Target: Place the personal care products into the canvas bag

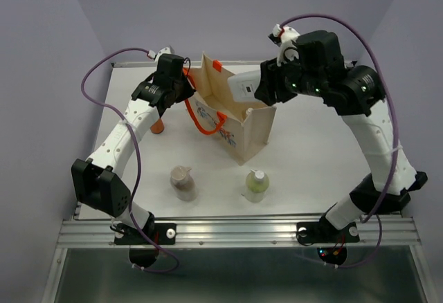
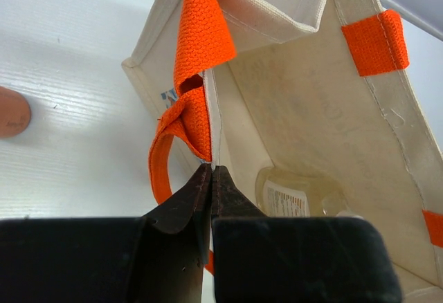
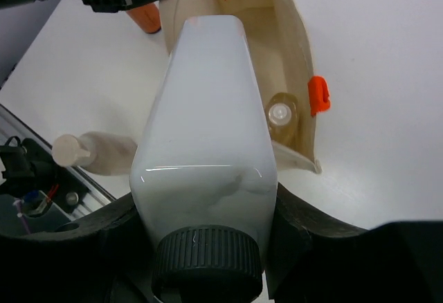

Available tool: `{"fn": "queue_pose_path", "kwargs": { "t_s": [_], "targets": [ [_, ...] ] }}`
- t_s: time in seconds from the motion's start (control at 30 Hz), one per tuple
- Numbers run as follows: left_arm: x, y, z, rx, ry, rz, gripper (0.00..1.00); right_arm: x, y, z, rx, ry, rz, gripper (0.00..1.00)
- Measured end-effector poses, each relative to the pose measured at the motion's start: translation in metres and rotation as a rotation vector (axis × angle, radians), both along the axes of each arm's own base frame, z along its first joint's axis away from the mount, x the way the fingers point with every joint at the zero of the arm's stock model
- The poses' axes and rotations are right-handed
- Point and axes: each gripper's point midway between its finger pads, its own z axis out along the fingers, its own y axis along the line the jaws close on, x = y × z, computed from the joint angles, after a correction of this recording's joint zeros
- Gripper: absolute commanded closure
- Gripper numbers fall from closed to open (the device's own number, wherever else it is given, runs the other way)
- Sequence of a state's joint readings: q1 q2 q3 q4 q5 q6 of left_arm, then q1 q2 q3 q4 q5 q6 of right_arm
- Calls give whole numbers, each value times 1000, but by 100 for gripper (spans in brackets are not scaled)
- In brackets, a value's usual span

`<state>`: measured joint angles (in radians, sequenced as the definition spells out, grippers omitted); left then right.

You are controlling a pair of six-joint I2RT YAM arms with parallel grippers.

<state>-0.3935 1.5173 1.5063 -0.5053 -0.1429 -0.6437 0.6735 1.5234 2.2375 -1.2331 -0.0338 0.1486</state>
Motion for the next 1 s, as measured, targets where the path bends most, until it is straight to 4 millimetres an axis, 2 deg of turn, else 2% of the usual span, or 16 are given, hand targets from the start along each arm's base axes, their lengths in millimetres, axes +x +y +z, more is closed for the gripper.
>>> {"fn": "queue_pose_path", "kwargs": {
  "t_s": [0.1, 0.2, 0.3, 0.43, 0.53, 0.7, 0.87, 1.0],
  "targets": [
    [0, 0, 0, 1, 0, 0, 100, 30, 28, -18, -38, 9, 51, 99],
    [0, 0, 0, 1, 0, 0, 100, 61, 57, -55, -87, 53, 90, 99],
    [-1, -1, 0, 1, 0, -4, 100, 78, 76, -99, -144, 133, 122, 99],
    [-1, -1, 0, 1, -1, -4, 100, 90, 89, -155, -219, 244, 150, 99],
    [-1, -1, 0, 2, 1, -4, 100, 87, 85, -175, -260, 287, 149, 99],
    [-1, -1, 1, 0, -3, -4, 100, 77, 73, -192, -304, 338, 153, 99],
    [-1, -2, 1, 1, -2, -8, 100, 66, 63, -219, -372, 404, 178, 99],
    [-2, -4, 1, 1, 0, -15, 100, 54, 59, -227, -383, 444, 206, 99]
  ]
}}
